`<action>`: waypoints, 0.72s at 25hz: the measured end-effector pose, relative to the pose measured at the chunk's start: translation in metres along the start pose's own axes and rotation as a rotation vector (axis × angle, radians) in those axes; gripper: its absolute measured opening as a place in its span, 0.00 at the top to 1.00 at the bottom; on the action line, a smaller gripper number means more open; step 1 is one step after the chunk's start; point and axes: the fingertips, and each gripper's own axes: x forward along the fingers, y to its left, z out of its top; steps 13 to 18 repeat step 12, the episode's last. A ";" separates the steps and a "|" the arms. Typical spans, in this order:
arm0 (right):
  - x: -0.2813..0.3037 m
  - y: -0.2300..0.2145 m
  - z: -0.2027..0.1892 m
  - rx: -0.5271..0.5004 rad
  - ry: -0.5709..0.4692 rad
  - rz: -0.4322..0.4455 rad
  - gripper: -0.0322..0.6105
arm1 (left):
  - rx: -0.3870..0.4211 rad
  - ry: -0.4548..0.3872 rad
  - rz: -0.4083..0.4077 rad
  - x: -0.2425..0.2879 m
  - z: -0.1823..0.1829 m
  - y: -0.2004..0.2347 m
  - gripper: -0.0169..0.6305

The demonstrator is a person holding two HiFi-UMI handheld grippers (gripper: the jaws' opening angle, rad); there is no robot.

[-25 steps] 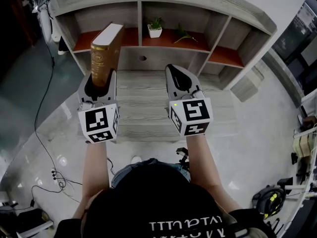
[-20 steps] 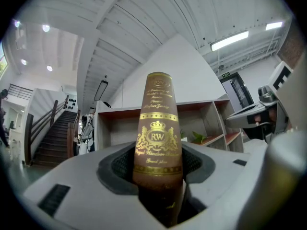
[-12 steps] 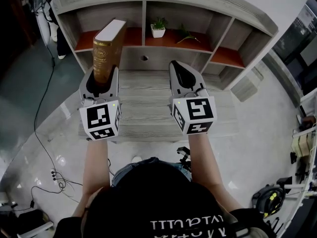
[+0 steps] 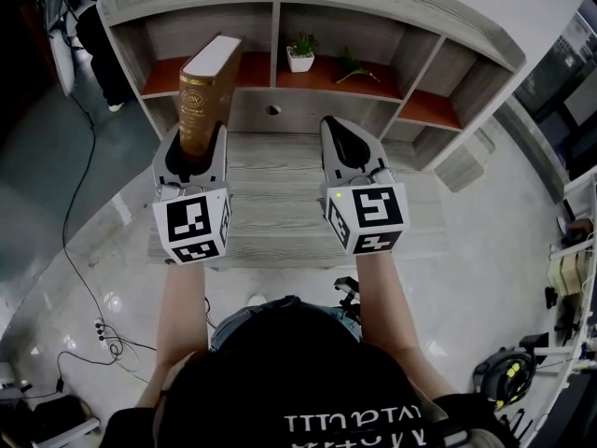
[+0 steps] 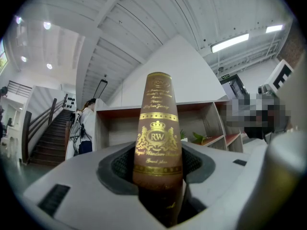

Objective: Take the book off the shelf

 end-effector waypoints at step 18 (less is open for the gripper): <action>0.010 0.005 0.001 0.009 -0.013 0.004 0.93 | 0.003 0.004 -0.014 0.005 -0.001 -0.001 0.62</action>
